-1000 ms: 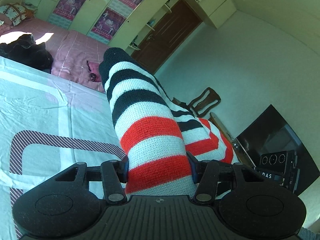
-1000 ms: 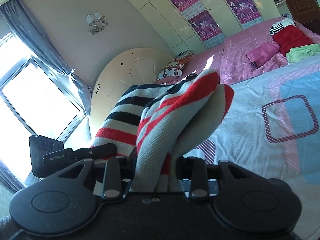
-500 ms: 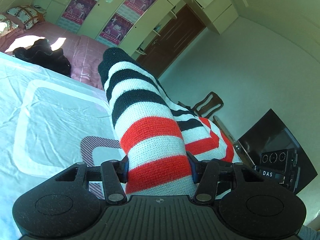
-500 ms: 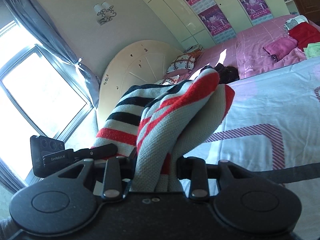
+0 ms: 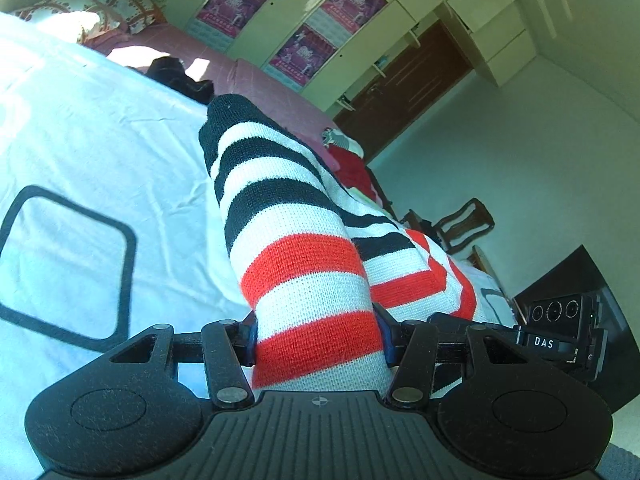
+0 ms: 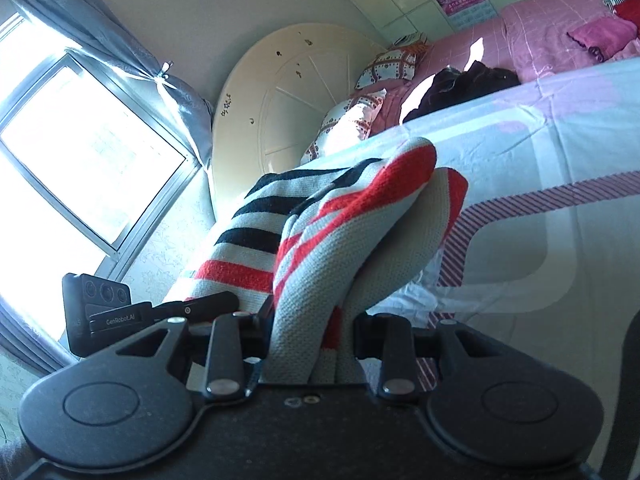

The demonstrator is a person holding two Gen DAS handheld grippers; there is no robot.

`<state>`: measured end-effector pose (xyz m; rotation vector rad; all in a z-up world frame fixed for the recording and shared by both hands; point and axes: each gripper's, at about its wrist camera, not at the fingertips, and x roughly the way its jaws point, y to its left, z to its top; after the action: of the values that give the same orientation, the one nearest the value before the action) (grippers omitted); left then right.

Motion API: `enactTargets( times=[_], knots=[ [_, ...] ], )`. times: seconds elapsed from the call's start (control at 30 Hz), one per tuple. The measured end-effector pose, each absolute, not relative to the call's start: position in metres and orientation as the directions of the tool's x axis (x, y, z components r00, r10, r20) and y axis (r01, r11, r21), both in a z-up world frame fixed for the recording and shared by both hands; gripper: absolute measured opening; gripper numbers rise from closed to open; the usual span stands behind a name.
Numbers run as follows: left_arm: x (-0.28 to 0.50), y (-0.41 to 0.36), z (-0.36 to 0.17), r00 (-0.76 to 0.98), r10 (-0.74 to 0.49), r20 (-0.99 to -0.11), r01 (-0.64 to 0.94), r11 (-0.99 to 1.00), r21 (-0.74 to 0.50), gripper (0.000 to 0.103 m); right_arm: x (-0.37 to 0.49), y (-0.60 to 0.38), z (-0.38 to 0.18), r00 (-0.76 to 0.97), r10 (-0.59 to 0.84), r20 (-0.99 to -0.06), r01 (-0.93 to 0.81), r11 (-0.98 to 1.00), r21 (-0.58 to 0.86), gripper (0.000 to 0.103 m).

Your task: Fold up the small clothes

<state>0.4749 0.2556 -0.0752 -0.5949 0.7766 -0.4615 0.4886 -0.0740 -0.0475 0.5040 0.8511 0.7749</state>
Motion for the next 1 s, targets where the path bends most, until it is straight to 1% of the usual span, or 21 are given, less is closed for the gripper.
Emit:
enactTargets(
  times=[0.1, 0.2, 0.33, 0.53, 0.63, 0.7, 0.73, 0.8, 0.87, 1.0],
  knots=[
    [0.475, 0.265, -0.098, 0.617, -0.572, -0.541, 0.118, 0.747, -0.655, 0.052, 0.493, -0.059, -0.065, 0.386, 0.776, -0.499, -0.386, 0.628, 0.676, 0.034],
    [0.473, 0.272, -0.118, 0.613, -0.563, -0.555, 0.079, 0.742, -0.666, 0.052, 0.492, -0.048, -0.082, 0.365, 0.775, -0.515, -0.366, 0.629, 0.686, 0.034],
    [0.474, 0.271, -0.136, 0.616, -0.586, -0.527, 0.061, 0.702, -0.710, 0.053, 0.492, -0.056, -0.099, 0.360, 0.784, -0.506, -0.314, 0.613, 0.725, 0.034],
    [0.481, 0.259, -0.142, 0.609, -0.571, -0.551, 0.084, 0.737, -0.671, 0.062, 0.492, -0.058, -0.110, 0.346, 0.772, -0.533, -0.278, 0.627, 0.727, 0.038],
    [0.483, 0.255, -0.136, 0.607, -0.550, -0.574, 0.076, 0.759, -0.647, 0.069, 0.491, -0.059, -0.104, 0.349, 0.755, -0.555, -0.278, 0.649, 0.708, 0.042],
    [0.476, 0.256, -0.127, 0.610, -0.534, -0.585, 0.069, 0.771, -0.633, 0.074, 0.488, -0.061, -0.091, 0.376, 0.715, -0.590, -0.272, 0.693, 0.667, 0.053],
    [0.473, 0.259, -0.123, 0.617, -0.526, -0.584, 0.069, 0.777, -0.626, 0.076, 0.488, -0.063, -0.083, 0.392, 0.693, -0.604, -0.282, 0.716, 0.639, 0.055],
    [0.465, 0.259, -0.117, 0.616, -0.524, -0.588, 0.073, 0.781, -0.620, 0.077, 0.481, -0.073, -0.070, 0.393, 0.693, -0.604, -0.305, 0.718, 0.625, 0.055],
    [0.453, 0.261, -0.121, 0.598, -0.538, -0.594, 0.095, 0.784, -0.613, 0.077, 0.473, -0.075, -0.061, 0.358, 0.712, -0.604, -0.327, 0.702, 0.633, 0.055],
    [0.432, 0.256, -0.131, 0.579, -0.535, -0.615, 0.099, 0.795, -0.598, 0.077, 0.453, -0.069, -0.061, 0.281, 0.700, -0.656, -0.369, 0.710, 0.600, 0.054]
  ],
)
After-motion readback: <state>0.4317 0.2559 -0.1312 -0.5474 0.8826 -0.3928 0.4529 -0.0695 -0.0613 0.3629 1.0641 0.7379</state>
